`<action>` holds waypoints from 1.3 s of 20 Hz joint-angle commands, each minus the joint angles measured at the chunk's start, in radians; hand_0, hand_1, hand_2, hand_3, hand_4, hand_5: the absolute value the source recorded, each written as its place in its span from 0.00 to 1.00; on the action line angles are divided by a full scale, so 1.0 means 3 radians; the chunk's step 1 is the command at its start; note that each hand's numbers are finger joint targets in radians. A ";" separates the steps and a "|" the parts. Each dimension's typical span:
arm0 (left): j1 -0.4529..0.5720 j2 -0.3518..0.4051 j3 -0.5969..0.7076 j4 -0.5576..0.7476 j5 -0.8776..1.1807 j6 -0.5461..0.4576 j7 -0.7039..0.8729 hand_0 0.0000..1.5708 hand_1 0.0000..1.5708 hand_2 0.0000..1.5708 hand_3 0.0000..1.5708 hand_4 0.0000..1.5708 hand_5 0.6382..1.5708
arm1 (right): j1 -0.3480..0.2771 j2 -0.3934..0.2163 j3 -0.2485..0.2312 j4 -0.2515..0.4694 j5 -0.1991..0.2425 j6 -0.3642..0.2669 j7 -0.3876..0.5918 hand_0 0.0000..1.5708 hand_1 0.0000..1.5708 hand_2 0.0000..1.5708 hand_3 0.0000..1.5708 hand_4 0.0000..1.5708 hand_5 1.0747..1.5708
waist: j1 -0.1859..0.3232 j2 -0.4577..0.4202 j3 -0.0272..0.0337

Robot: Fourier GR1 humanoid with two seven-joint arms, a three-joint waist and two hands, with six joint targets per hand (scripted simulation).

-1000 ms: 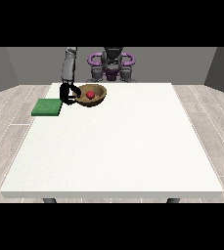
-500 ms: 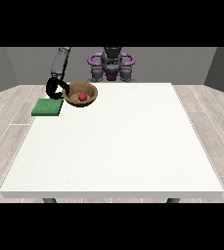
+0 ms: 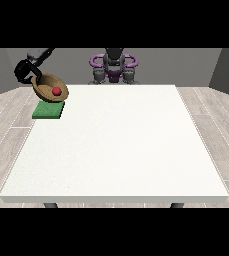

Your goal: Pick the cup and pour the ball into the bowl, then pick the bowl and place it on the pad

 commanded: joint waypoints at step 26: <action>0.0013 0.0212 -0.0012 0.0039 0.0150 -0.0049 -0.0349 0.00 0.00 0.00 0.00 0.76 0.99 | -0.0707 -0.0112 -0.0437 0.1176 -0.0178 -0.0164 -0.0340 1.00 1.00 1.00 0.74 0.12 0.97 | 0.0088 0.0438 0.0003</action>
